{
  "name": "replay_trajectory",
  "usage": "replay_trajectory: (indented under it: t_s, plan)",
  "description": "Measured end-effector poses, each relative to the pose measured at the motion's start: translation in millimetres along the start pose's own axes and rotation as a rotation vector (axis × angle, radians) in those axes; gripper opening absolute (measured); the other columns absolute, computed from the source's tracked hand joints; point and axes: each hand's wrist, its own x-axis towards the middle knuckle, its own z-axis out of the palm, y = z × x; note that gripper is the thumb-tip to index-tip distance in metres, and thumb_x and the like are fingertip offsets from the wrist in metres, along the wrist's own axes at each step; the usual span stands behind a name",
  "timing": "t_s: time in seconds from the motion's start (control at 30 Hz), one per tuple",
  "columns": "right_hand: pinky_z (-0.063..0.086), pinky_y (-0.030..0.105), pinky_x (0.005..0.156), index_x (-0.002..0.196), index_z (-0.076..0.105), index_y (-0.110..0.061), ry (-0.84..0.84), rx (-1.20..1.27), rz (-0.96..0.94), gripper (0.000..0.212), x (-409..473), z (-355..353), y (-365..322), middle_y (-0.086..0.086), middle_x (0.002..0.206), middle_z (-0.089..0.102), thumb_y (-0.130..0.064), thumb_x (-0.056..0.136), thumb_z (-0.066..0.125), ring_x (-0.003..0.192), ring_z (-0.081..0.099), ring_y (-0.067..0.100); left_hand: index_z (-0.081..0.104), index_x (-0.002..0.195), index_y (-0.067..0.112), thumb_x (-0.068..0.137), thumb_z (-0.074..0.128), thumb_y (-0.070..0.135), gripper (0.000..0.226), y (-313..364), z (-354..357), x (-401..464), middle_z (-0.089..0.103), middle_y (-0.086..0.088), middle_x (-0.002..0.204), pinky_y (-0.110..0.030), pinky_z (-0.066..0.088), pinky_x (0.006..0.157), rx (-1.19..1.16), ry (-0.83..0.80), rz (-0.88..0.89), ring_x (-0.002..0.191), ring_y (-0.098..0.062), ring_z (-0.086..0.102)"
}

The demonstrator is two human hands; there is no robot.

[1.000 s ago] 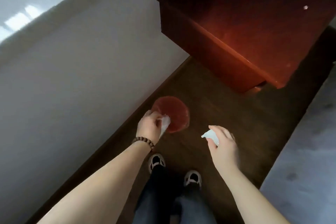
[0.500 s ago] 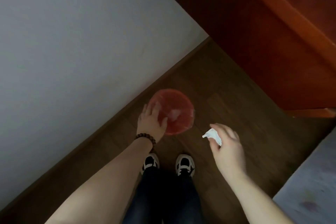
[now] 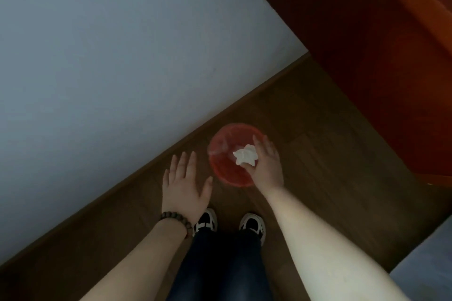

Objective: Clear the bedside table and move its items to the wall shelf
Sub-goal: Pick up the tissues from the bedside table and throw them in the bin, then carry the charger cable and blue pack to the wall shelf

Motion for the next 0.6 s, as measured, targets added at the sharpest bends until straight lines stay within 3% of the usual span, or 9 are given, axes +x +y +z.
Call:
replay_trajectory:
  t_s: [0.1,0.17,0.33,0.6]
  plan:
    - [0.019,0.047,0.114,0.147,0.008,-0.038,0.030,-0.021,0.010,0.079,-14,-12,0,-0.003,0.159,0.001,-0.049,0.085,0.056,0.145,0.001,0.024,0.009,0.153,0.023,0.092,0.028,0.059,0.073,6,-13,-3,0.011,-0.005,0.161,-0.045,0.006,0.119,-0.016,-0.001,-0.008,0.148,-0.020,0.000]
    - [0.023,0.046,0.114,0.147,0.012,-0.035,0.082,-0.052,-0.012,0.072,-32,-30,-3,-0.002,0.159,0.005,-0.053,0.088,0.049,0.145,0.004,0.023,0.009,0.153,0.023,0.089,0.024,0.062,0.076,15,-30,-8,0.012,-0.005,0.160,-0.045,0.007,0.119,-0.027,0.006,-0.002,0.148,-0.021,0.002]
    - [0.023,0.038,0.113,0.144,0.029,-0.030,0.208,-0.047,-0.038,0.058,-105,-97,-25,0.001,0.156,0.022,-0.046,0.092,0.047,0.144,0.013,0.020,0.006,0.152,0.023,0.090,0.026,0.063,0.076,52,-91,-31,0.009,-0.005,0.161,-0.044,0.007,0.120,0.005,-0.015,0.061,0.148,-0.020,0.000]
    - [0.020,0.035,0.115,0.143,0.032,-0.031,0.355,0.008,-0.071,0.052,-237,-194,-69,-0.005,0.155,0.022,-0.044,0.094,0.042,0.144,0.010,0.013,0.012,0.151,0.026,0.088,0.035,0.059,0.075,146,-182,-95,0.016,-0.004,0.160,-0.046,0.011,0.118,0.044,-0.010,0.308,0.148,-0.022,0.006]
